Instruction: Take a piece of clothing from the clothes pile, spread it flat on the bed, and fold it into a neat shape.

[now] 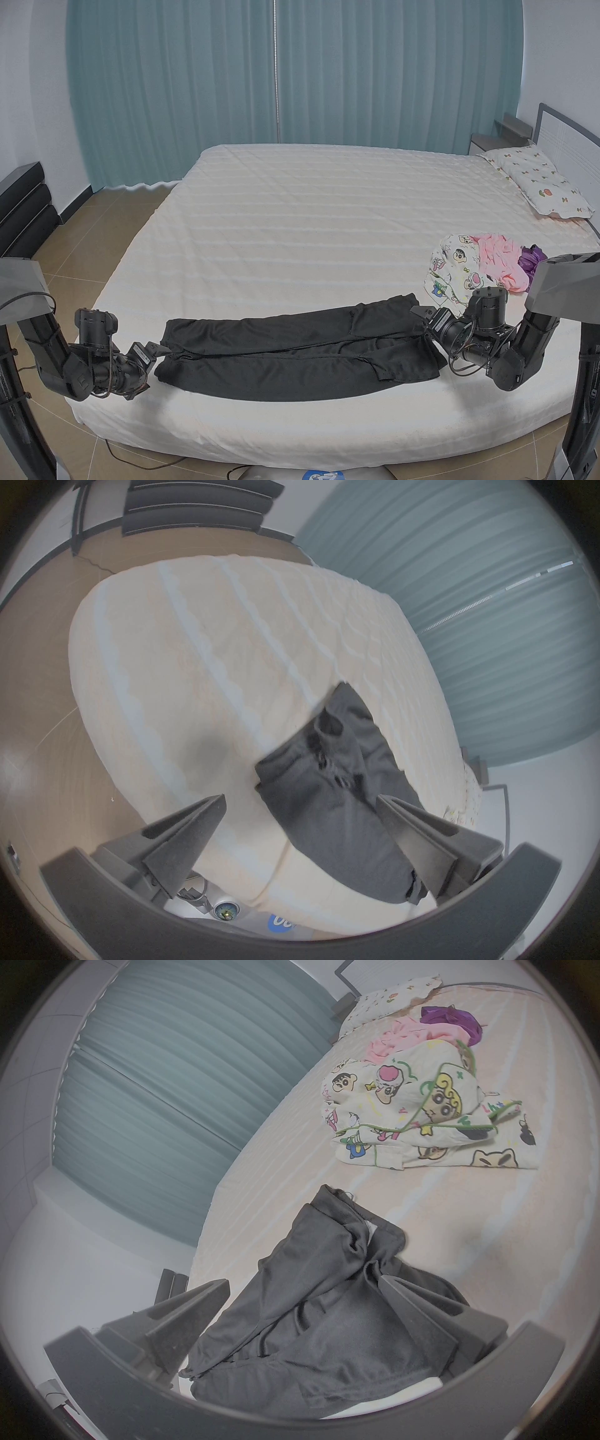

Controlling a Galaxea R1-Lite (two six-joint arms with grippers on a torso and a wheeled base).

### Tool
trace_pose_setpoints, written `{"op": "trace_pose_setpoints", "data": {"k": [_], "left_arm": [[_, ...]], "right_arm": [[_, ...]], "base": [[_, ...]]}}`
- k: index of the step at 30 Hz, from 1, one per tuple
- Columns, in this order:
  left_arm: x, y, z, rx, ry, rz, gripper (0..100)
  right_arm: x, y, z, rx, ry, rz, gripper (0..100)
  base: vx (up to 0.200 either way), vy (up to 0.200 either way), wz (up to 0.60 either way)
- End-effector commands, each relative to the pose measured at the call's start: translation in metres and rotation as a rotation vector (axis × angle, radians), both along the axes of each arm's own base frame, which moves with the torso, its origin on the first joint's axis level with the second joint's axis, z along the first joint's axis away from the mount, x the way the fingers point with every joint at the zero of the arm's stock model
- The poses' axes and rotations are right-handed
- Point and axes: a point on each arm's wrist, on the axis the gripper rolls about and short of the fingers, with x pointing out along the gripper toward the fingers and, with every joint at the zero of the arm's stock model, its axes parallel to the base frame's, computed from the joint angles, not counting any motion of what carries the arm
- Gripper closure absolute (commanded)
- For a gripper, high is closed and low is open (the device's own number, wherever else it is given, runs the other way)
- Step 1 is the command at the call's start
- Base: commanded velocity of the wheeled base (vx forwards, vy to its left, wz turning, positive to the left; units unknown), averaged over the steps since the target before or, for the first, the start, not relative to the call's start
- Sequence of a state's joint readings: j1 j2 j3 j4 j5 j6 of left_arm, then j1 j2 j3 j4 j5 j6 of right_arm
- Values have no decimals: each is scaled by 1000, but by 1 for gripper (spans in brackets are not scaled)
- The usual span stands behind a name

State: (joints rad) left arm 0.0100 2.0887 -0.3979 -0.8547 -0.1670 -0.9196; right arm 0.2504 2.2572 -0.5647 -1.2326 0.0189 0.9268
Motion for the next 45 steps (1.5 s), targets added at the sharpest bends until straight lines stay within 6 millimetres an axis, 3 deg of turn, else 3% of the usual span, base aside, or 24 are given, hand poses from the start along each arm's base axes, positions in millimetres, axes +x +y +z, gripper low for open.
{"op": "trace_pose_setpoints", "data": {"k": [1,5,16,17,30,45], "left_arm": [[2,-20,-19,90,57,-12,0],[-1,-27,-27,152,84,-10,0],[21,-28,-31,181,39,-23,0],[20,-28,-32,196,45,-41,100],[4,-24,-41,323,112,5,100],[-18,-21,-44,352,177,-33,100]], "right_arm": [[-5,1,-10,-3,28,5,0],[-9,0,-11,2,9,7,0],[-9,3,-12,2,1,17,0],[-10,3,-12,3,1,16,0],[-17,2,-10,0,2,19,0],[-19,1,-14,-4,17,20,0]], "base": [[0,0,0],[0,0,0],[0,0,0],[0,0,0],[0,0,0],[0,0,0]]}}
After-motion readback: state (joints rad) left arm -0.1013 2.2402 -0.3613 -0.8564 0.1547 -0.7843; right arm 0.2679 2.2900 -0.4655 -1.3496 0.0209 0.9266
